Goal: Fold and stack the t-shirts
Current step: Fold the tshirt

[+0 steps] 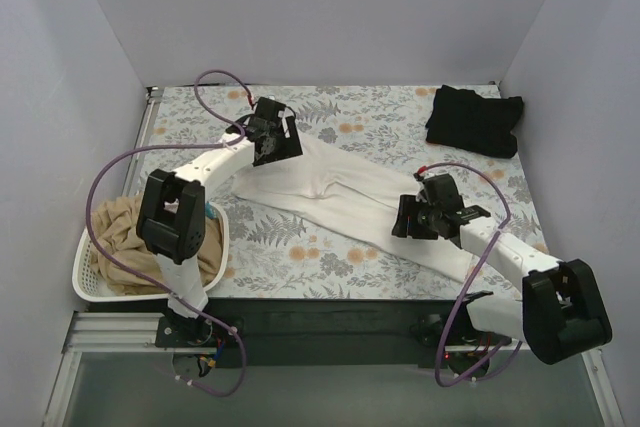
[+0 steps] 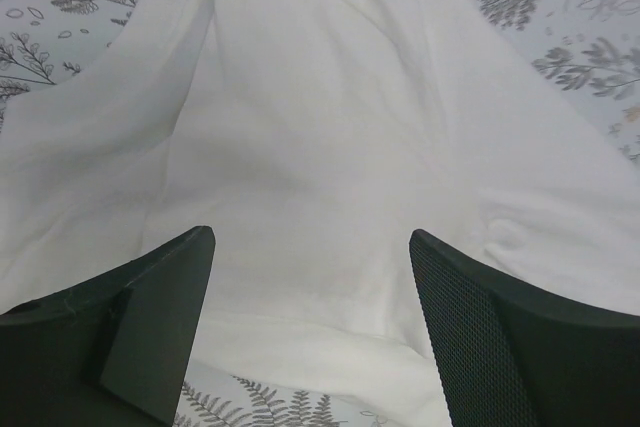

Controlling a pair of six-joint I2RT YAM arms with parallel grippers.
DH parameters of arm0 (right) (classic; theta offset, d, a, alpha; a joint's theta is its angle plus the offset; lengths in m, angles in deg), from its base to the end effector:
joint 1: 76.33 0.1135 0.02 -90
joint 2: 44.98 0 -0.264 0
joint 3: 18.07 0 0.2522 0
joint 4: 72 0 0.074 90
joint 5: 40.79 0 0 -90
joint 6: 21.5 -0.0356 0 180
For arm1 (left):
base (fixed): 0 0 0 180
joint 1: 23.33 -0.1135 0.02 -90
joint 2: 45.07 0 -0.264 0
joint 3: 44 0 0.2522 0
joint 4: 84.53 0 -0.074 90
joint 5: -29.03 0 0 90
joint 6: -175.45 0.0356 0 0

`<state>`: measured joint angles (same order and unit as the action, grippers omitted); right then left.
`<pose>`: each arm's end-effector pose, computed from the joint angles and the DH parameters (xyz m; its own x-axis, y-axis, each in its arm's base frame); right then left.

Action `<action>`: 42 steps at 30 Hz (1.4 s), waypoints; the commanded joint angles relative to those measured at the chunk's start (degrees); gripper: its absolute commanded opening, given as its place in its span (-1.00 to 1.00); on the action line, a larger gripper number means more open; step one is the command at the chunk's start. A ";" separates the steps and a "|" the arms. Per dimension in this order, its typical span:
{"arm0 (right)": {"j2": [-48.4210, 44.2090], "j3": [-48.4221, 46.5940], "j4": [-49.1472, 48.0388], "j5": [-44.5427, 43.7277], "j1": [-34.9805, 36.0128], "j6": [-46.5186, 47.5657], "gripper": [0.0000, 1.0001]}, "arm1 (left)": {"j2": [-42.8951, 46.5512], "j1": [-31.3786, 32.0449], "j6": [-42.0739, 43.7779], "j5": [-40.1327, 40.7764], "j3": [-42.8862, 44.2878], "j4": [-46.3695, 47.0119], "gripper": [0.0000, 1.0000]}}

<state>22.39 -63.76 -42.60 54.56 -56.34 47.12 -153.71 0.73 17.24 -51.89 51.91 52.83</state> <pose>0.2071 0.0789 0.1789 -0.8250 0.0861 -0.5586 -0.1017 0.9496 0.2966 0.3789 -0.1630 0.2183 -0.5767 -0.7467 -0.3315 -0.5786 0.6598 -0.4795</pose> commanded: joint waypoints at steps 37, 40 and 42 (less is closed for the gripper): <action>-3.74 5.03 -0.08 -0.95 17.97 -17.98 0.22 | -19.94 1.43 1.49 -0.91 13.46 3.31 0.54; -2.51 4.33 -1.13 -1.12 20.43 -19.56 0.22 | -22.57 1.43 3.24 -1.26 17.25 2.69 0.54; -1.20 3.36 -1.92 -1.39 22.45 -20.44 0.22 | -23.46 1.43 4.21 -1.43 18.48 2.69 0.54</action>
<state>19.57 -58.75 -43.87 53.31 -36.19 29.39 -174.19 2.52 18.44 -54.12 69.31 57.96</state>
